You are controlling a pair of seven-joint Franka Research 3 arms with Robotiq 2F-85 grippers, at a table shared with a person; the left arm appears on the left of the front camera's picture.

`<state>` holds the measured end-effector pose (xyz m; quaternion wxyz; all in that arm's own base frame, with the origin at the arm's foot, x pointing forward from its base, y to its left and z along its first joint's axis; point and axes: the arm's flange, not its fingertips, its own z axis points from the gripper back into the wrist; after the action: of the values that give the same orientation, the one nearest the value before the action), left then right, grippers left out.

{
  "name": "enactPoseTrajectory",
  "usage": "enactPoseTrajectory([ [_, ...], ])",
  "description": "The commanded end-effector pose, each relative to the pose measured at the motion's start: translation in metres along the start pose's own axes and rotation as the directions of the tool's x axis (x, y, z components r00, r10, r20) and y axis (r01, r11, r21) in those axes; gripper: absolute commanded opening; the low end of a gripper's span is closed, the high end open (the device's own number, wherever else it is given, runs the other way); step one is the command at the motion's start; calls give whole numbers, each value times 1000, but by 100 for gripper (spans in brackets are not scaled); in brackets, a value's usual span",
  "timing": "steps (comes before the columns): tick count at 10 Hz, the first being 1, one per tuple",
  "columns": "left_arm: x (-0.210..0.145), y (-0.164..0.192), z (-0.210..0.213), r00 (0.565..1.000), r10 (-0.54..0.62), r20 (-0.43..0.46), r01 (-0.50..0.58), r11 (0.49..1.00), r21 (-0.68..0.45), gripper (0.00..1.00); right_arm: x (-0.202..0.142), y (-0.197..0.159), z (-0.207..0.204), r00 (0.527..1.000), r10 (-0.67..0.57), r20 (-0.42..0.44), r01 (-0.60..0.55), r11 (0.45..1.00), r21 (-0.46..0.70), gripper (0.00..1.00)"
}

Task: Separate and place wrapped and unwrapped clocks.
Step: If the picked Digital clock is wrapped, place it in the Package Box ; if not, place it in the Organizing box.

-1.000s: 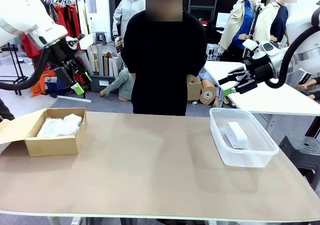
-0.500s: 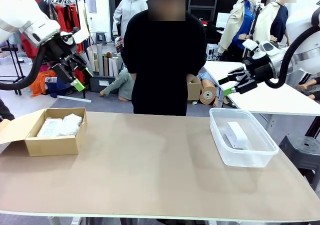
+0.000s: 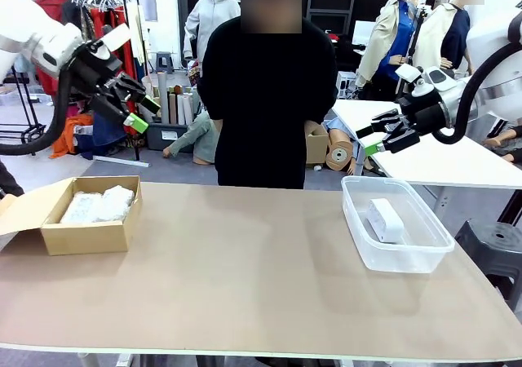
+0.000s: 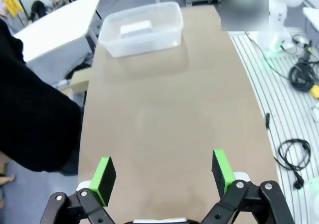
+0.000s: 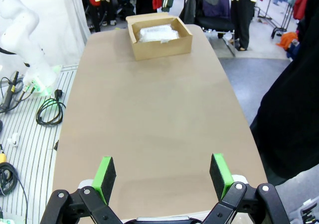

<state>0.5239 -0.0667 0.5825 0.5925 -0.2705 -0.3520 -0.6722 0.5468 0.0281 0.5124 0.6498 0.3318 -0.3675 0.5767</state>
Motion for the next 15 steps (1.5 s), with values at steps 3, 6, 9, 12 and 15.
enactPoseTrajectory([
  [3,-33,7,-16,996,-75,55,76,997,-17,100,1,0,1,1000,3,-1,-3,1000,-1,100],
  [6,-51,14,-17,995,-10,96,5,999,51,100,1,0,1,1000,3,-1,-3,1000,-1,100],
  [9,-51,17,-17,994,32,107,-37,998,46,100,1,0,1,1000,3,-1,-3,1000,-1,100],
  [12,-52,21,-17,990,61,130,-69,996,53,100,1,0,1,1000,3,-1,-3,1000,-1,100],
  [15,-52,19,-15,996,27,90,-31,999,37,100,1,0,1,1000,3,-1,-3,1000,-1,100],
])
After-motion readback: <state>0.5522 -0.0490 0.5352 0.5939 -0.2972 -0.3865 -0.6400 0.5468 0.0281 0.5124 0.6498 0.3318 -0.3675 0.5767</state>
